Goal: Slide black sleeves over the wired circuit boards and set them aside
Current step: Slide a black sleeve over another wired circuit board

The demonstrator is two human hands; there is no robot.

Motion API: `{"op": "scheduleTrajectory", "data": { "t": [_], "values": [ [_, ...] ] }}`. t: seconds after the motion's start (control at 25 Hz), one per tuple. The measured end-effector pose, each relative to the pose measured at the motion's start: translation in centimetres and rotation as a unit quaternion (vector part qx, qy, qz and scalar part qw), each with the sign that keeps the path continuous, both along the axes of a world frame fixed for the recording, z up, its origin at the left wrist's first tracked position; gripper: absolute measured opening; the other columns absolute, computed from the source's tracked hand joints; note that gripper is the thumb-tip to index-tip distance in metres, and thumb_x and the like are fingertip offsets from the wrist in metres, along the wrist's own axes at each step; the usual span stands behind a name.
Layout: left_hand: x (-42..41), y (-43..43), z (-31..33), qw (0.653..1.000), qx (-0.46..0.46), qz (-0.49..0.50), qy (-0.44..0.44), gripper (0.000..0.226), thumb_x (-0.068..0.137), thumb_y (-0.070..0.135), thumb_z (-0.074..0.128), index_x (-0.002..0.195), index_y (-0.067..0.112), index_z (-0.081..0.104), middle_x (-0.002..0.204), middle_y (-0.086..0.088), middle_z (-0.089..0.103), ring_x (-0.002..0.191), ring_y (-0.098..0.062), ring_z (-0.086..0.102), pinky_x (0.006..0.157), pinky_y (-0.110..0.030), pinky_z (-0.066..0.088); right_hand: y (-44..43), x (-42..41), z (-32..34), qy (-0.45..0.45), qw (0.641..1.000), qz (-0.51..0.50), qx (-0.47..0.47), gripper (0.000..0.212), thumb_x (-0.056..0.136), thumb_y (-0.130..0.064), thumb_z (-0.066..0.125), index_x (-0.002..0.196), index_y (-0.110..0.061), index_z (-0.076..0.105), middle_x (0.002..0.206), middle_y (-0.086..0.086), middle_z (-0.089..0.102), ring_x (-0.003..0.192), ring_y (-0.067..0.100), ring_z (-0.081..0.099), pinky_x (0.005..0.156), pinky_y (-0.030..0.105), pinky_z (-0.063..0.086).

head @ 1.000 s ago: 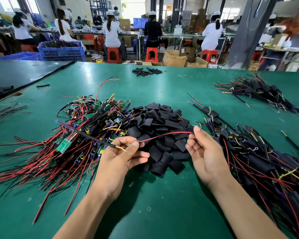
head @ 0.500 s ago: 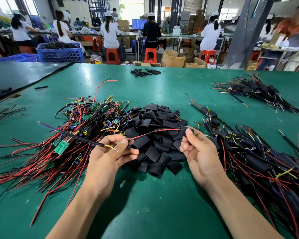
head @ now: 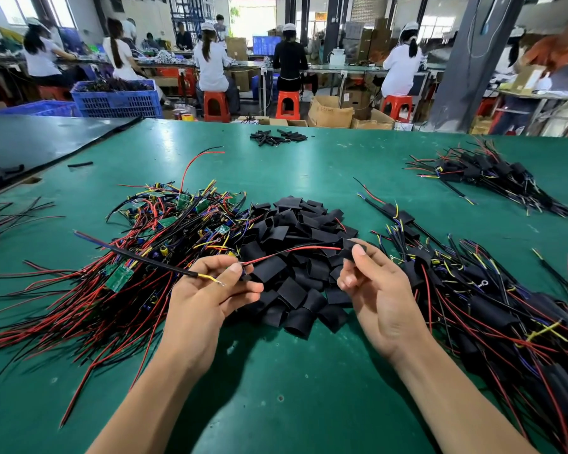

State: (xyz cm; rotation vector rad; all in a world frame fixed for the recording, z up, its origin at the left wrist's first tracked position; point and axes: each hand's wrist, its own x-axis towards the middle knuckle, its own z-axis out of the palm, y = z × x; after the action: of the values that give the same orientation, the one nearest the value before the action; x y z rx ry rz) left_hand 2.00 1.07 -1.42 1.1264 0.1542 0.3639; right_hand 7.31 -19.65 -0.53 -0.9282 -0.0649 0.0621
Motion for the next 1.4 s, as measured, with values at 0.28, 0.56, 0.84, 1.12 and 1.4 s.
{"op": "scheduleTrajectory", "data": {
  "t": [0.28,0.56,0.84,1.12,1.4],
  "values": [
    [0.0,0.2,0.1,1.0,-0.008,0.002,0.006,0.005,0.095,0.002,0.056,0.099,0.004,0.057,0.082,-0.014,0.064,0.068,-0.026,0.071,0.061,-0.028,0.059,-0.3,0.1,-0.2,-0.012,0.999,0.032,0.01,0.011,0.083,-0.017,0.065,0.084,-0.018,0.076,0.07,0.002,0.058,0.054,0.011,0.047,0.061,0.024,0.041],
    [-0.3,-0.2,0.2,1.0,0.023,-0.009,-0.01,0.005,0.09,0.006,0.061,0.095,0.006,0.061,0.082,-0.013,0.067,0.07,-0.03,0.072,0.065,-0.031,0.06,0.0,0.2,-0.4,-0.018,0.999,-0.007,-0.035,0.016,0.077,-0.02,0.069,0.092,-0.013,0.072,0.069,0.004,0.056,0.055,0.012,0.045,0.057,0.019,0.044],
    [-0.7,-1.0,0.9,0.997,-0.042,-0.07,0.014,0.027,0.079,0.016,0.067,0.103,0.009,0.057,0.098,-0.02,0.071,0.069,-0.024,0.073,0.06,-0.027,0.059,1.6,-1.2,-0.7,-0.037,0.994,0.028,-0.096,0.03,0.07,-0.021,0.076,0.098,-0.011,0.071,0.071,0.009,0.057,0.06,0.014,0.049,0.063,0.024,0.043],
    [-1.0,-1.1,1.6,0.988,-0.066,-0.12,0.064,0.01,0.079,0.027,0.068,0.08,0.018,0.073,0.098,-0.014,0.076,0.064,-0.015,0.07,0.055,-0.021,0.057,1.6,-1.4,-0.2,0.016,0.995,0.1,0.019,0.008,0.072,-0.013,0.077,0.076,-0.02,0.074,0.075,0.002,0.061,0.06,0.01,0.053,0.067,0.022,0.048],
    [-1.0,-1.2,1.5,0.987,-0.056,-0.116,0.099,0.03,0.071,0.033,0.075,0.087,0.012,0.061,0.09,-0.016,0.075,0.058,-0.016,0.067,0.052,-0.022,0.056,1.6,-1.5,0.0,0.045,0.993,0.103,0.028,0.006,0.076,-0.021,0.075,0.073,-0.017,0.071,0.074,0.004,0.064,0.059,0.012,0.054,0.067,0.025,0.05]
  ]
}}
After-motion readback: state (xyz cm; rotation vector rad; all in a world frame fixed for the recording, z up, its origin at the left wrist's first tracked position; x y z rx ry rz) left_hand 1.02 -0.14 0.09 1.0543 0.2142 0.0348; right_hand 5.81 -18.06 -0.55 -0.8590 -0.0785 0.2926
